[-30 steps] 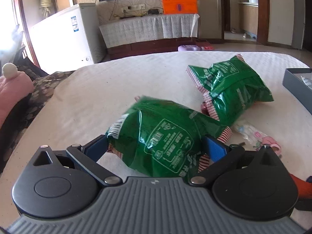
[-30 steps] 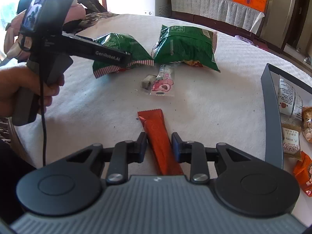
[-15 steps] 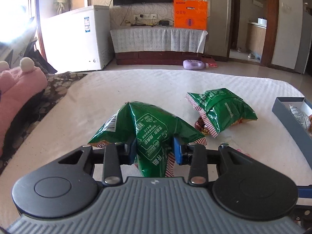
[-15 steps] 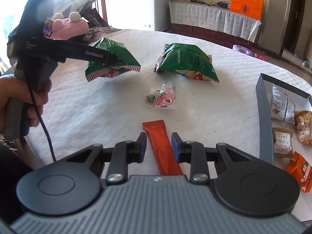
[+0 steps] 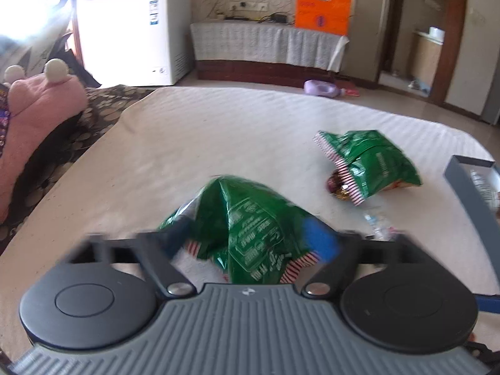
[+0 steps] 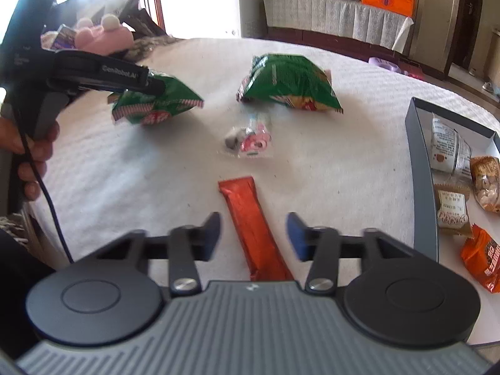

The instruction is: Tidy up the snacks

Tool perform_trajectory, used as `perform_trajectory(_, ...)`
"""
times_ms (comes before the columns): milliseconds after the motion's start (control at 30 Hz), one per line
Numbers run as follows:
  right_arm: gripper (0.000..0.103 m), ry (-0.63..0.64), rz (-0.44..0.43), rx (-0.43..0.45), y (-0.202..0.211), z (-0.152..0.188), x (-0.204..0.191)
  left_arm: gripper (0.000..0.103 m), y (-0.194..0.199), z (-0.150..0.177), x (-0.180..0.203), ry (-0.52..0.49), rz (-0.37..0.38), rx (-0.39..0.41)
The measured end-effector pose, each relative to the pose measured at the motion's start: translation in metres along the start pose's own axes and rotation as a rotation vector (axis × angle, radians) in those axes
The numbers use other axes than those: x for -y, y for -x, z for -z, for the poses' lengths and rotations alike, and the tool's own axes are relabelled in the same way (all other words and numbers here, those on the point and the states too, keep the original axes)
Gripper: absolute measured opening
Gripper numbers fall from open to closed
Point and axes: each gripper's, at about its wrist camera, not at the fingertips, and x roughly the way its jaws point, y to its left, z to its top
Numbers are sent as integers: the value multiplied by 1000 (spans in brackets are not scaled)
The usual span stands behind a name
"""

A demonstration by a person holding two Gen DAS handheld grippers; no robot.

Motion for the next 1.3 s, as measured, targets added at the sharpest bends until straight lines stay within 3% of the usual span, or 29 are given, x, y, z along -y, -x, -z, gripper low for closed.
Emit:
perform_trajectory(133, 64, 29, 24, -11, -5, 1, -4, 103, -19, 6, 1, -31, -50, -84)
perform_trajectory(367, 65, 49, 18, -26, -14, 2, -8, 103, -50, 14, 4, -11, 74, -170)
perform_trajectory(400, 63, 36, 0, -34, -15, 0, -7, 102, -49, 14, 8, -34, 73, -164)
perform_trajectory(500, 39, 33, -38, -44, -13, -1, -9, 81, -40, 13, 21, -95, 91, -125)
perform_trajectory(533, 30, 46, -43, -45, -11, -1, -12, 79, -36, 13, 22, -102, 88, -110)
perform_trajectory(600, 25, 57, -46, -42, -8, 0, -16, 75, -31, 12, 21, -93, 92, -100)
perform_trajectory(900, 23, -21, -40, 53, 19, -3, 0, 72, 4, -1, 20, -73, 49, 36)
perform_trajectory(1067, 23, -42, -39, 85, 29, -3, 7, 72, 19, -8, 32, -89, 73, 92)
perform_trajectory(1300, 23, -70, -25, 127, 45, -1, 19, 72, 30, -15, 69, -129, 163, 133)
